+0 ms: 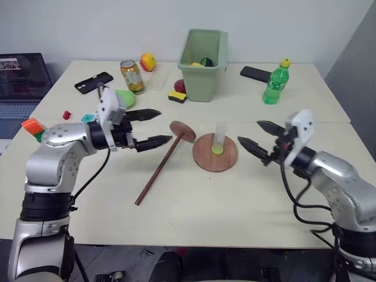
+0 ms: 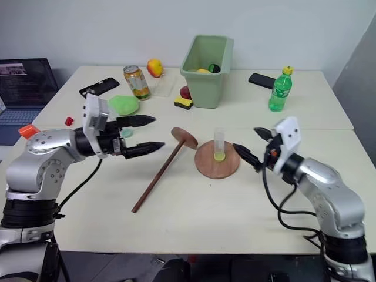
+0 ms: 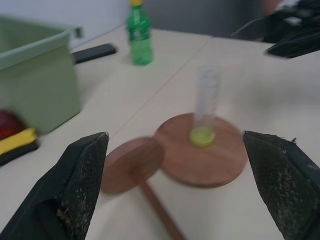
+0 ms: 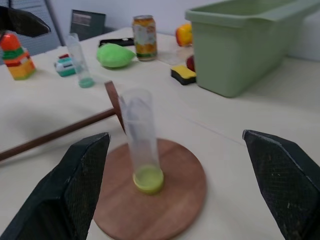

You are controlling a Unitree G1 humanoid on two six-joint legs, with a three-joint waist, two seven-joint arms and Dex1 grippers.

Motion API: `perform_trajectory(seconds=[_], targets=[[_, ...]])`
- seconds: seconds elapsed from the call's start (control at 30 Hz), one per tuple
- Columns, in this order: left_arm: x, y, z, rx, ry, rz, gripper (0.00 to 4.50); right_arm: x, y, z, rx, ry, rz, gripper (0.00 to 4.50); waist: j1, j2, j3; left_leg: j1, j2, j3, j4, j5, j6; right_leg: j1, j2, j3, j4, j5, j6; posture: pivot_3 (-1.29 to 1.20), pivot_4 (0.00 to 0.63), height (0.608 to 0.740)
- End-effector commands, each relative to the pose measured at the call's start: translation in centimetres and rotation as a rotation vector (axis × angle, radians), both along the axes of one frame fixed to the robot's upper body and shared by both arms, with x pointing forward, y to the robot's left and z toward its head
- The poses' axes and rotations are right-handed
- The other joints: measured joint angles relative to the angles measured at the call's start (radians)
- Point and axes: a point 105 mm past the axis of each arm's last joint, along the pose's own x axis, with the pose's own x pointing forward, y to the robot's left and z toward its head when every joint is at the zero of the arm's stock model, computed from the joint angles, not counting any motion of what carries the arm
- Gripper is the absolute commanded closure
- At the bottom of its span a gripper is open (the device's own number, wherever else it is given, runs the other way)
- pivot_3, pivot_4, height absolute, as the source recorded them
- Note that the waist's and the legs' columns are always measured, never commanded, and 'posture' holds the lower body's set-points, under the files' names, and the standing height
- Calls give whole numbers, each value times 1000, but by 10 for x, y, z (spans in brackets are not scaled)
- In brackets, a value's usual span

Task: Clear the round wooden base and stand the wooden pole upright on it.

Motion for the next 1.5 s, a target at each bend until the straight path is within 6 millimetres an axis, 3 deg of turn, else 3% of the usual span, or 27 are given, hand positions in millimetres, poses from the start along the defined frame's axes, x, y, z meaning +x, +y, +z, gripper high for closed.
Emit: perform_trajectory(seconds=[0.03,0.3,0.63,1.1,1.17,1.3,1.4,1.5], targets=[[-14,-10,7,5,-27,-78,0,7,17,5,43,-12,29,39,-1,0,0,0,0,0,0,0,0,-1,0,0,0,0,0,0,150,740],[-14,-6,2,9,-31,-58,0,20,37,3,92,-2,43,39,-4,0,0,0,0,0,0,0,0,-1,0,0,1,0,0,0,150,740],[-17,-17,6,-30,-29,-82,0,29,55,-2,128,3,51,39,-9,0,0,0,0,0,0,0,0,-1,0,0,1,0,0,0,150,740],[-12,-18,8,-33,-40,-73,0,32,59,-5,91,-61,38,3127,-18,0,0,0,0,0,0,0,0,-1,0,0,1,0,0,0,150,740],[-13,-18,8,-31,-41,-74,0,31,59,-5,88,-66,42,3291,-18,0,0,0,0,0,0,0,0,-1,0,0,1,0,0,0,150,740],[-11,-20,13,-35,-55,-74,0,28,43,19,128,-122,8,3295,-18,0,0,0,0,0,0,0,0,-1,0,0,1,0,0,0,150,740],[-13,-28,19,-48,-69,-103,0,30,10,44,138,-200,-123,3295,-13,0,0,-1,0,-1,0,0,0,-1,0,0,1,0,0,0,150,740],[-16,-39,24,-58,-73,-149,0,42,-27,50,101,-212,-307,3295,-12,0,0,0,-1,0,0,0,0,-1,-1,0,0,0,0,0,150,740]])
